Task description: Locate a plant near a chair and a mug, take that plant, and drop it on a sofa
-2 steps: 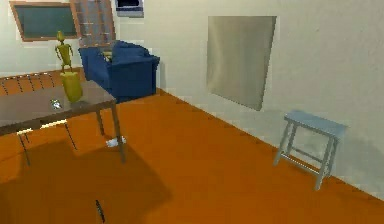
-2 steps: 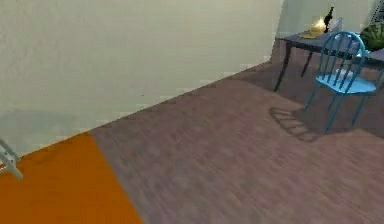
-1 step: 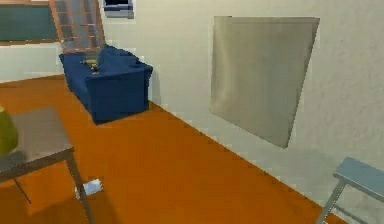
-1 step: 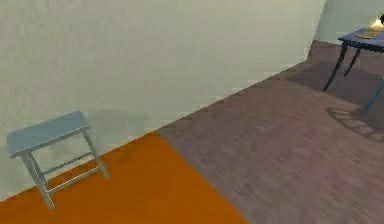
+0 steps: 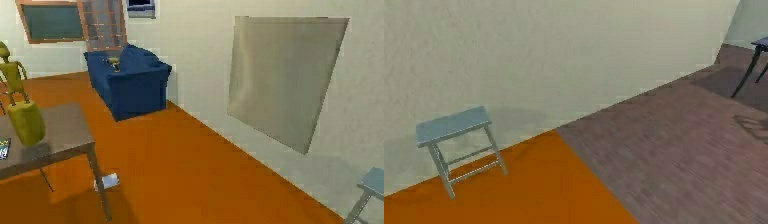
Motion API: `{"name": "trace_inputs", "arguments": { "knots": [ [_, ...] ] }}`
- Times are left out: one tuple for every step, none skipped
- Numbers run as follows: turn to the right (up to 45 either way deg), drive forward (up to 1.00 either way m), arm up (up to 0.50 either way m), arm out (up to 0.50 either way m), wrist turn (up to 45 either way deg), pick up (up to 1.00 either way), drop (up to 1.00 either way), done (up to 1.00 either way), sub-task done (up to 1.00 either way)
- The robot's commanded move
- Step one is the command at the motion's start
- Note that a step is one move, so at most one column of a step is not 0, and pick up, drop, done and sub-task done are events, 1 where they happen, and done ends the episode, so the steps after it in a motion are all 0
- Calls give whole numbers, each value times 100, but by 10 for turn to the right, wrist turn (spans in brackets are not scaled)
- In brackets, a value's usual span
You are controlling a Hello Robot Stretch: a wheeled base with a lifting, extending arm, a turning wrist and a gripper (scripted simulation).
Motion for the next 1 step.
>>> {"name": "trace_inputs", "arguments": {
  "knots": [
    [0, 100, 0, 0, 0, 0, 0, 0, 0]
  ]
}}
